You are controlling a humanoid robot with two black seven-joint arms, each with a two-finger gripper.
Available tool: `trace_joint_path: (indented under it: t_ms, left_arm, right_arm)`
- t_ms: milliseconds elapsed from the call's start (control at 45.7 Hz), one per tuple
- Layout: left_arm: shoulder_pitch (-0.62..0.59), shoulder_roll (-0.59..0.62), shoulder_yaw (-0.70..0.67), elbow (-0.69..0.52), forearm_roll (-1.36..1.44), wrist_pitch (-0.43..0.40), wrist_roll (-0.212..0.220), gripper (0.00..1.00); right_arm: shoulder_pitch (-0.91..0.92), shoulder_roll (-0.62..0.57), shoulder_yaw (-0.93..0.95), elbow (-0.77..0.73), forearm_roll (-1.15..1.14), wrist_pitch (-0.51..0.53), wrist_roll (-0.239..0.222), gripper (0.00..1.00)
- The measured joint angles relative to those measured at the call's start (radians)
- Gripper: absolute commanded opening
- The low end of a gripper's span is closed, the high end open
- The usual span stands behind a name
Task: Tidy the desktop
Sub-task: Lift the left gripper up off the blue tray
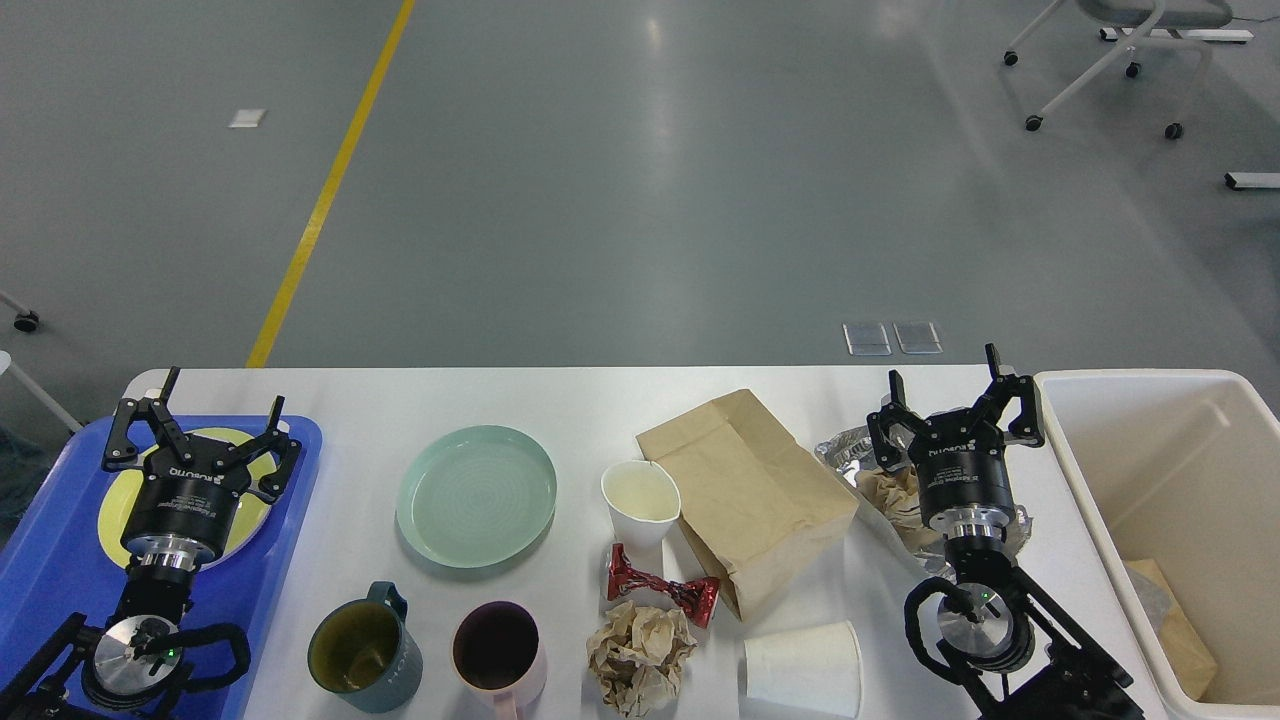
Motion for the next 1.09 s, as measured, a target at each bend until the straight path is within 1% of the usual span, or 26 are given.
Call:
trace_joint_path:
  t_ms: [306,394,481,591,678,766,832,919,985,1094]
  left_arm:
    - [0.014,0.002,0.014,0.000,0.001,-0.004,-0.003,0.98]
    - [0.014,0.019,0.019,0.000,0.003,-0.003,-0.003,0.98]
    - [0.017,0.087,0.054,-0.007,0.003,0.001,-0.008,0.98]
    - [0.004,0.223,0.186,-0.014,-0.011,0.002,-0.020,0.98]
    - [-0.056,0.370,0.344,-0.014,-0.027,0.004,-0.024,0.98]
    - [-0.161,0.503,0.568,-0.017,-0.033,0.004,-0.023,0.98]
    - [-0.253,0.572,0.742,-0.018,-0.035,0.004,-0.023,0.98]
    - [-0.413,0.642,1.012,-0.020,-0.037,0.005,-0.023,0.98]
    - [-0.556,0.685,1.232,-0.029,-0.037,-0.005,-0.024,0.98]
    - [-0.839,0.749,1.610,-0.097,-0.036,-0.016,-0.022,0.98]
  right_arm:
    - [0.000,0.000,0.000,0.000,0.000,0.000,0.000,1.00]
    - [0.000,0.000,0.000,0.000,0.000,0.000,0.000,1.00]
    - [0.000,0.000,0.000,0.000,0.000,0.000,0.000,1.00]
    - [0.000,0.000,0.000,0.000,0.000,0.000,0.000,1.00]
    - [0.000,0.000,0.000,0.000,0.000,0.000,0.000,1.00]
    - [0.000,0.000,0.000,0.000,0.000,0.000,0.000,1.00]
    - [0.000,0.000,0.000,0.000,0.000,0.000,0.000,1.00]
    - [0.000,0.000,0.000,0.000,0.000,0.000,0.000,1.00]
    - [0.000,0.000,0.000,0.000,0.000,0.000,0.000,1.00]
    - [0.000,0.000,0.000,0.000,0.000,0.000,0.000,1.00]
